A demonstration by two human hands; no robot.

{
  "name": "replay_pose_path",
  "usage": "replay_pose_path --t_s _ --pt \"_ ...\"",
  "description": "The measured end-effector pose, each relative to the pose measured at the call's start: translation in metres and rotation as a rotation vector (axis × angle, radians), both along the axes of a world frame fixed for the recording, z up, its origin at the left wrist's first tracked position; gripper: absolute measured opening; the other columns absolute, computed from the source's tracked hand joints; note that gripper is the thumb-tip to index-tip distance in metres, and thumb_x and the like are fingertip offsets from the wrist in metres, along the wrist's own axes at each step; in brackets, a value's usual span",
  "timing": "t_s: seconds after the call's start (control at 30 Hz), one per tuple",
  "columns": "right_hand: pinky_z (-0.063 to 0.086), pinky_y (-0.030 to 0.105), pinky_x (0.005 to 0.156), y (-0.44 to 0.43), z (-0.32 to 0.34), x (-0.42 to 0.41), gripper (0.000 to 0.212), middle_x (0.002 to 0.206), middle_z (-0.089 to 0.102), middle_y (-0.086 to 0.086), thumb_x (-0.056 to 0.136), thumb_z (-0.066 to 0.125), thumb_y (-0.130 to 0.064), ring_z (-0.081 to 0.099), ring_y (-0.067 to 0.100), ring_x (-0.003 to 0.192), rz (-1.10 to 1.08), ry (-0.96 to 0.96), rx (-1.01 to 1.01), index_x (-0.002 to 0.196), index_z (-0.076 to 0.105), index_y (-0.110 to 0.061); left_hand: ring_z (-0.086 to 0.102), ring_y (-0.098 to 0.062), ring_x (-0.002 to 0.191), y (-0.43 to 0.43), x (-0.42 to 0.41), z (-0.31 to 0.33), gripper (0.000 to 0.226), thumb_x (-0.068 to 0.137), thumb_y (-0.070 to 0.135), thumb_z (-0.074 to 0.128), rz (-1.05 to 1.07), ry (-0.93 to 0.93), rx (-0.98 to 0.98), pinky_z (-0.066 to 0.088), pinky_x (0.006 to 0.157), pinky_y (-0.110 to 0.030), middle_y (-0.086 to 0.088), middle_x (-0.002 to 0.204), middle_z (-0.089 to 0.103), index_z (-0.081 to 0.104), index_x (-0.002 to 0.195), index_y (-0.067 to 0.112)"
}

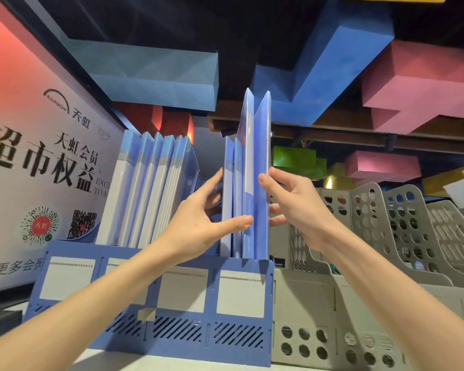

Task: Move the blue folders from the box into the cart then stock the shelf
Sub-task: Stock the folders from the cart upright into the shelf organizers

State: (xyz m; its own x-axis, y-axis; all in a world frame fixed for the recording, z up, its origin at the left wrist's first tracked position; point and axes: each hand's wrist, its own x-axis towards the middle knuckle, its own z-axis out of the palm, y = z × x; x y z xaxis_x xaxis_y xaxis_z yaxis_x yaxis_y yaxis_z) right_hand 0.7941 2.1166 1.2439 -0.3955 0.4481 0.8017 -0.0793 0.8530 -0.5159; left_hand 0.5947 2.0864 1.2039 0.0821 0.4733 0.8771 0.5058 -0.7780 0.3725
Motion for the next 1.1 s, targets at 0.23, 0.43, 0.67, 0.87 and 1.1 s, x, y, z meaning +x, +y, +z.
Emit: replay_pose_path --t_s 0.23,0.43,0.67,0.87,1.1 --pt "0.054 0.039 0.071 0.010 -0.004 -0.007 0.021 0.127 0.064 0.011 0.103 0.052 -0.035 0.059 0.054 0.104 0.077 0.065 0.032 0.117 0.066 -0.042 0.057 0.008 0.121 -0.002 0.011 0.000 0.100 0.079 0.025 0.087 0.128 0.047 0.094 0.047 0.109 -0.031 0.028 0.136 0.058 0.026 0.158 0.036" --pt "0.058 0.031 0.067 0.013 -0.009 -0.009 0.035 0.120 0.071 -0.012 0.104 0.050 -0.029 0.073 0.024 0.099 0.132 0.085 0.005 0.138 0.055 -0.036 0.055 0.005 0.126 -0.001 0.007 -0.001 0.104 0.081 0.035 0.084 0.130 0.098 0.102 0.045 0.113 -0.039 0.026 0.141 0.056 0.017 0.159 0.039" --pt "0.059 0.033 0.069 0.018 -0.018 -0.010 0.051 0.120 0.071 -0.013 0.097 0.061 -0.030 0.071 0.022 0.094 0.106 0.046 -0.092 0.147 0.047 -0.030 0.054 0.005 0.128 0.000 0.004 -0.003 0.102 0.084 0.028 0.082 0.104 0.078 0.088 0.043 0.114 -0.036 0.019 0.144 0.056 0.016 0.160 0.035" --pt "0.057 0.026 0.063 0.019 -0.021 0.002 0.066 0.091 0.077 -0.014 0.091 0.070 -0.019 0.073 0.011 0.076 0.097 -0.066 -0.159 0.149 0.040 -0.029 0.054 0.008 0.126 0.000 0.002 -0.002 0.102 0.084 0.023 0.082 0.071 0.080 0.069 0.042 0.110 -0.020 0.019 0.144 0.055 0.015 0.161 0.032" --pt "0.062 0.038 0.079 0.018 -0.022 0.008 0.063 0.107 0.074 -0.009 0.082 0.077 -0.028 0.074 0.017 0.095 0.022 -0.122 -0.184 0.140 0.054 -0.022 0.054 0.009 0.125 0.001 0.000 -0.002 0.104 0.083 0.028 0.082 0.064 0.084 0.061 0.042 0.108 -0.016 0.020 0.145 0.053 0.013 0.160 0.035"
